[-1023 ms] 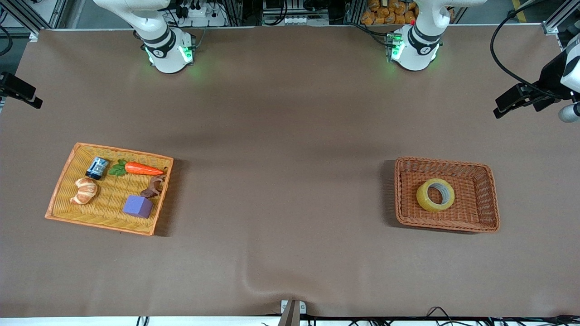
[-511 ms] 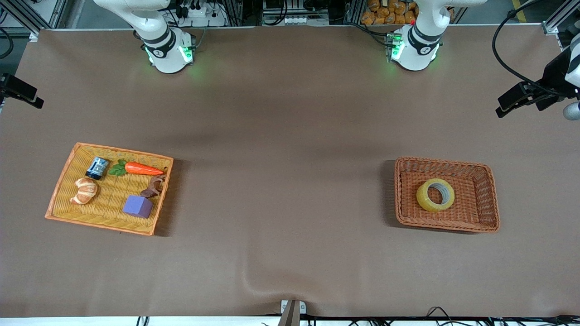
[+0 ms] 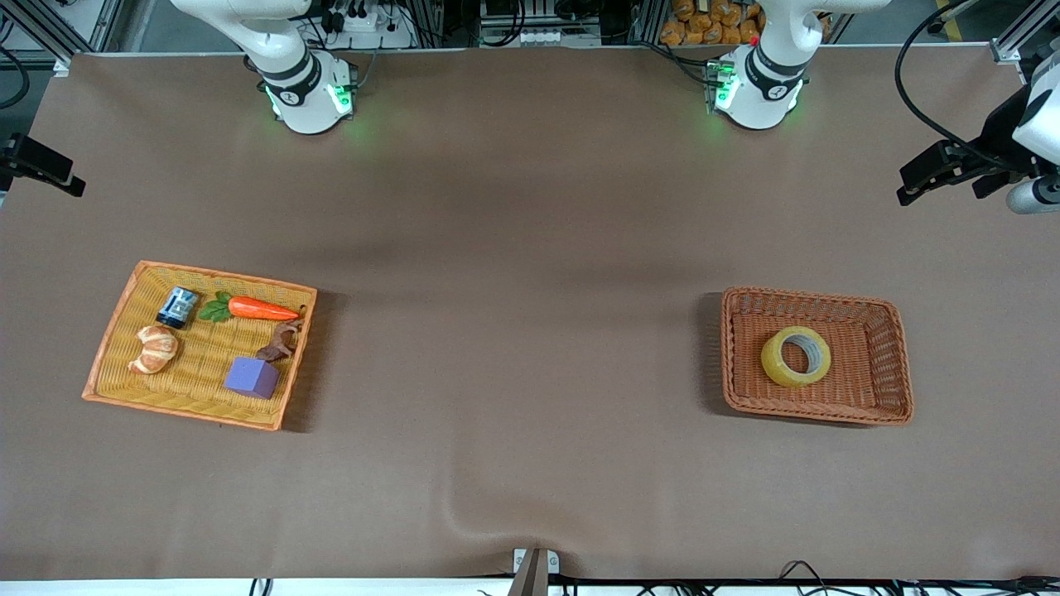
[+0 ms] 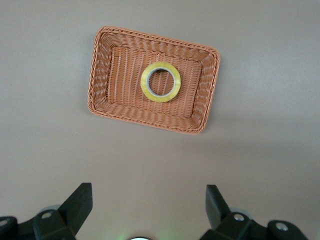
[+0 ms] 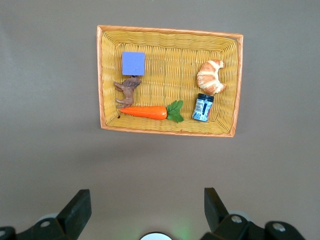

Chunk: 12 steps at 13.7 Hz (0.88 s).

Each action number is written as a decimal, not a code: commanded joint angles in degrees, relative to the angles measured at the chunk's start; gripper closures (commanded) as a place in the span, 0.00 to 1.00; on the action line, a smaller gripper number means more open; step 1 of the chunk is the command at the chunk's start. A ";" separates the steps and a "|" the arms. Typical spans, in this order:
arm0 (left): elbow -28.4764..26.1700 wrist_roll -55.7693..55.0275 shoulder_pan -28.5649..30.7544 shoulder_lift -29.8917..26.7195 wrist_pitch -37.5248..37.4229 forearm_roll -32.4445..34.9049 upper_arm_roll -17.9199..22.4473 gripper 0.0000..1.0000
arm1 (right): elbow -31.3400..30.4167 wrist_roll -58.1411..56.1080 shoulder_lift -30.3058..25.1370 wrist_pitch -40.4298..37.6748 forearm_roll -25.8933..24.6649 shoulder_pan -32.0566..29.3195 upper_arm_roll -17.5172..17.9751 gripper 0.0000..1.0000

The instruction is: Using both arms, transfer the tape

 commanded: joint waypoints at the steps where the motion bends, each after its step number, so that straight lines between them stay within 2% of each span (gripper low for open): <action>1: 0.26 2.84 -0.49 -0.73 -1.13 1.31 0.26 0.00 | 0.01 -0.64 0.08 -0.43 1.01 -1.08 0.56 0.00; 12: 0.18 4.26 -0.49 -0.82 -1.22 2.19 -0.18 0.00 | 0.18 -0.64 0.08 0.54 1.01 -1.09 0.47 0.00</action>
